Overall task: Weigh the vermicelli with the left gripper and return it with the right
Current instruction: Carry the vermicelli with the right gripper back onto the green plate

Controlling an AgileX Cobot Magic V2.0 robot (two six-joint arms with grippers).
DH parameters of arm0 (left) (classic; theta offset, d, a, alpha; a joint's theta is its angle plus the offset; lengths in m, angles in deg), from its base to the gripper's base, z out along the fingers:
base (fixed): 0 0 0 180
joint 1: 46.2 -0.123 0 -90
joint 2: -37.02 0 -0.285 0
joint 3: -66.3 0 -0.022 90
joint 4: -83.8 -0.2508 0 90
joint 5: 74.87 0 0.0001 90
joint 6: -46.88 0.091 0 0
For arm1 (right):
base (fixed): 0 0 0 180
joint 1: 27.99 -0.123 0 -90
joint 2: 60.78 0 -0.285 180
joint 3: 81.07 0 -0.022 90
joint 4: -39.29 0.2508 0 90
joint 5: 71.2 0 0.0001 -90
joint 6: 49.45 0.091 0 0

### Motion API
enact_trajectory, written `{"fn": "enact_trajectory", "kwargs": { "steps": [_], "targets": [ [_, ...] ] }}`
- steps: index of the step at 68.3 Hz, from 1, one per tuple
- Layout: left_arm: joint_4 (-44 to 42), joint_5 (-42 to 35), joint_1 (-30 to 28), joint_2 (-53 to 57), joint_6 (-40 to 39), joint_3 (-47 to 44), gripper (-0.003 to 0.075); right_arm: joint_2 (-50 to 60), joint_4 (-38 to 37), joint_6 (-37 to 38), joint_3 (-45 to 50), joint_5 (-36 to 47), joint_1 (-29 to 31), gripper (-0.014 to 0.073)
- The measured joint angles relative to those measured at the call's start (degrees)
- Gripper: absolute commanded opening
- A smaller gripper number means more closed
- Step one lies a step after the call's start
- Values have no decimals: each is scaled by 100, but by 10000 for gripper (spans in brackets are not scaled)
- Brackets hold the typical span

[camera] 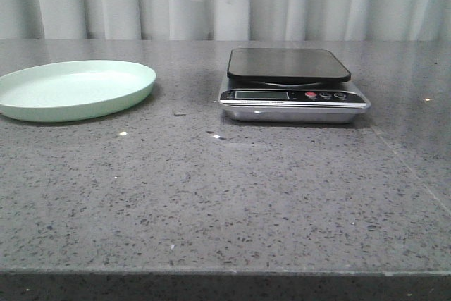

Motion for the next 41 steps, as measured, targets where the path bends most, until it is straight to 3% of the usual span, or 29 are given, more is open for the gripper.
{"fn": "enact_trajectory", "kwargs": {
  "steps": [20, 41],
  "targets": [
    [0, 0, 0, 0, 0, 0, 136, -980, 47, -11, 0, 1098, -870, 150],
    [0, 0, 0, 0, 0, 0, 136, -2054, 47, -11, 0, 1534, -1051, 150]
  ]
}}
